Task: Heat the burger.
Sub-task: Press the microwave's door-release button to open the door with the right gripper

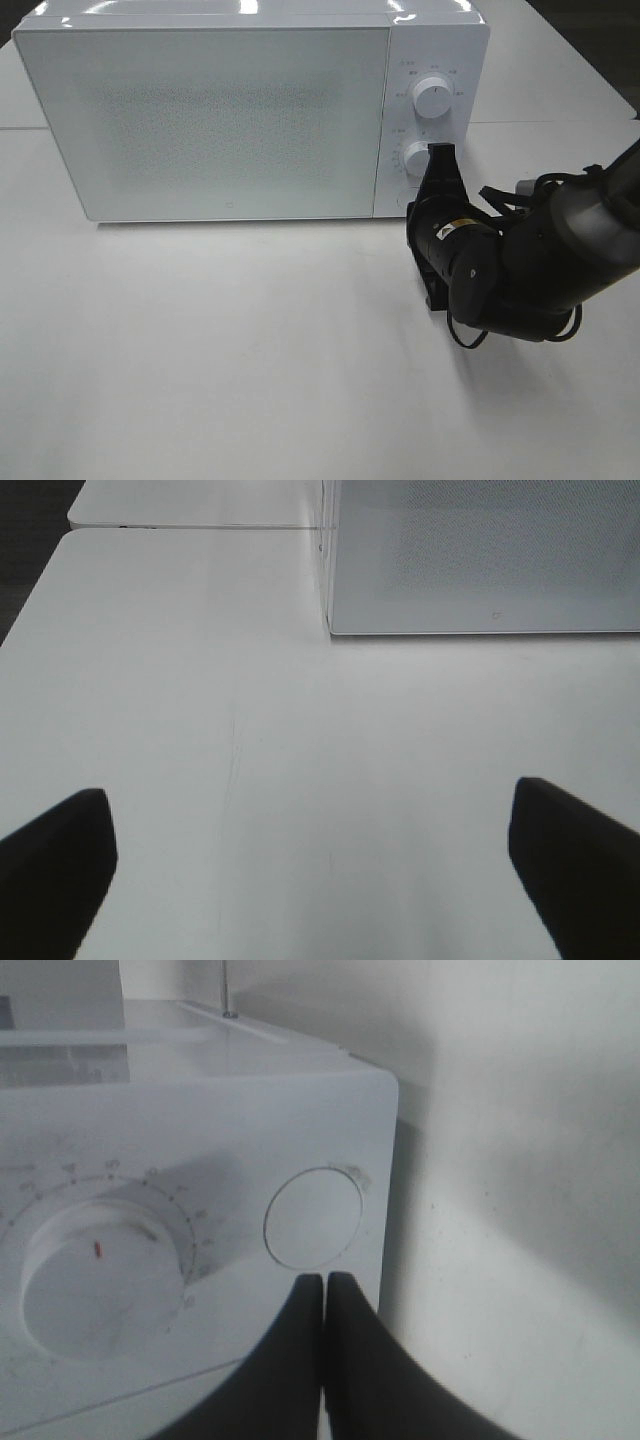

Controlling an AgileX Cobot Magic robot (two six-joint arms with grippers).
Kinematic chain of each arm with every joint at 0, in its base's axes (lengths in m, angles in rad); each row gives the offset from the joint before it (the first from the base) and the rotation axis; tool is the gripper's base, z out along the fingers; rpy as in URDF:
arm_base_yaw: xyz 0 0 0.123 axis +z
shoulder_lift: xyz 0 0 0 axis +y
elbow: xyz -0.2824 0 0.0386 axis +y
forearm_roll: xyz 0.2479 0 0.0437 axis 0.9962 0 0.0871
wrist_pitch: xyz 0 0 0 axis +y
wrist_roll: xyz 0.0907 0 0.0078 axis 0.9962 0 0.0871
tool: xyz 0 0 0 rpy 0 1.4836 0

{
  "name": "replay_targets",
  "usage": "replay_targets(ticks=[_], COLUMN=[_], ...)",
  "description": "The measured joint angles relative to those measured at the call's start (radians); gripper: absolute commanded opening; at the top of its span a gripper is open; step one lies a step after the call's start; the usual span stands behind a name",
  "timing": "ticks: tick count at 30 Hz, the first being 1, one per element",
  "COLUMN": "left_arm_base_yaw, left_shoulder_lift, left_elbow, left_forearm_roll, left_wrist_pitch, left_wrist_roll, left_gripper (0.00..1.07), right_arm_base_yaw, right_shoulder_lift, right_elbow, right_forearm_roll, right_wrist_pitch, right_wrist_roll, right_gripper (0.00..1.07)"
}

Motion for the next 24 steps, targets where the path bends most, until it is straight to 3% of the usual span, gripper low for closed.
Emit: replay_targets(ticks=[5, 24], left_arm_base_yaw=[0.000, 0.000], left_shoulder_lift=[0.000, 0.000], left_elbow=[0.000, 0.000], left_forearm_roll=[0.000, 0.000], left_wrist_pitch=[0.000, 0.000], left_wrist_roll=[0.000, 0.000], left_gripper=[1.00, 1.00], right_arm_base_yaw=[-0.044, -0.047], right_shoulder_lift=[0.007, 0.077], right_elbow=[-0.007, -0.076], right_forearm_roll=[-0.028, -0.072], right_wrist_pitch=[0.002, 0.011], right_wrist_roll=[0.000, 0.024], right_gripper=[0.00, 0.00])
